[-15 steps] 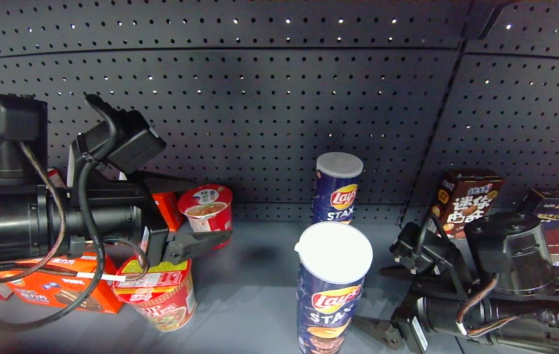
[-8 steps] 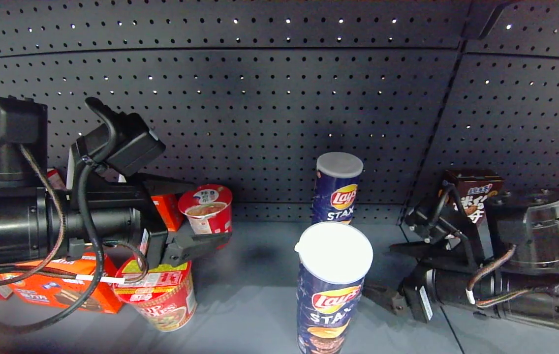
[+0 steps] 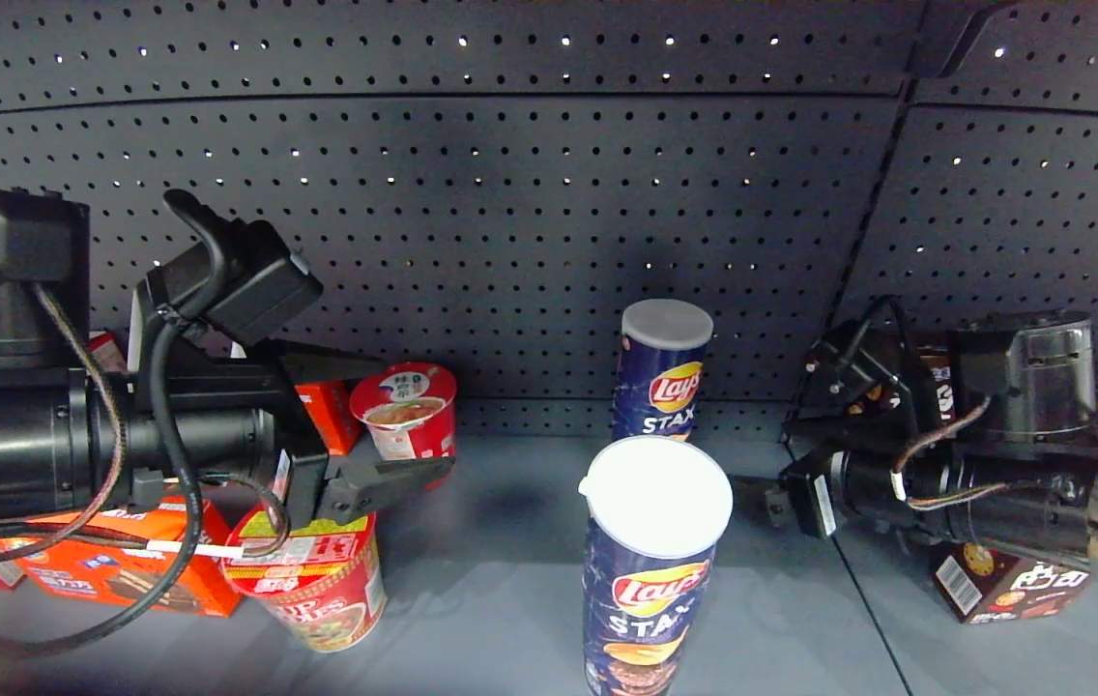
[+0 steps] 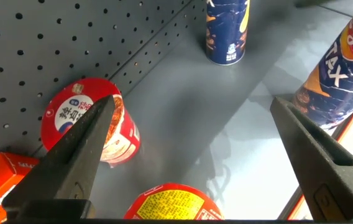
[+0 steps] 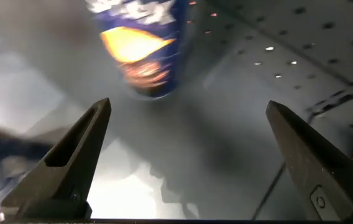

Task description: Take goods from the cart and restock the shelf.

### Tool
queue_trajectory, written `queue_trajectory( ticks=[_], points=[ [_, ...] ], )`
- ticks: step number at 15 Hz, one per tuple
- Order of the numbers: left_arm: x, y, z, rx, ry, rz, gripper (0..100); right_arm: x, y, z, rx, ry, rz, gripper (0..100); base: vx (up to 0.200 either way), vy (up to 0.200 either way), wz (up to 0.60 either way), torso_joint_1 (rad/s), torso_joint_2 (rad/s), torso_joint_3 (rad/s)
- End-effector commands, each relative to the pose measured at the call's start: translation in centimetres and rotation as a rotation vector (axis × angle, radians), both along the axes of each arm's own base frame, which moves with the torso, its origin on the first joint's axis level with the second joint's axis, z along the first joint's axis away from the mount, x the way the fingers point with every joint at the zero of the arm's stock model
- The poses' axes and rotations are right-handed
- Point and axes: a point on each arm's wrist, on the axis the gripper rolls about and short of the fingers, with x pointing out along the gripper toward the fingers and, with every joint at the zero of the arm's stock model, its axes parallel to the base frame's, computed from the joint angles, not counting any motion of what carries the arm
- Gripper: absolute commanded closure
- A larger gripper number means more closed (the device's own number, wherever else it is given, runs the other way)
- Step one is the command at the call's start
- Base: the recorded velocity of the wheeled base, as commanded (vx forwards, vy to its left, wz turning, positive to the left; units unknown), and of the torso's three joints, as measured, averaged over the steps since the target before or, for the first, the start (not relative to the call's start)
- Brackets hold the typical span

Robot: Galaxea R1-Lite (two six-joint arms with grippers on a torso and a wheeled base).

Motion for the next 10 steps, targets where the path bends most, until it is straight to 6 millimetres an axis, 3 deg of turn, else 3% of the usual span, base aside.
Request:
queue_trajectory(
  ticks=[1, 10],
  points=[
    [-0.2, 0.1, 0.1, -0.002, -0.004, 0.002, 0, 1.2, -0.5, -0.4, -0.007, 0.011, -0.035, 0, 0.000, 0.000, 0.00, 0.000, 0.00, 0.000],
    [-0.2, 0.1, 0.3, -0.004, -0.011, 0.004, 0, 4.9, 0.2, -0.9, -0.006, 0.015, -0.069, 0, 0.000, 0.000, 0.00, 0.000, 0.00, 0.000]
  ],
)
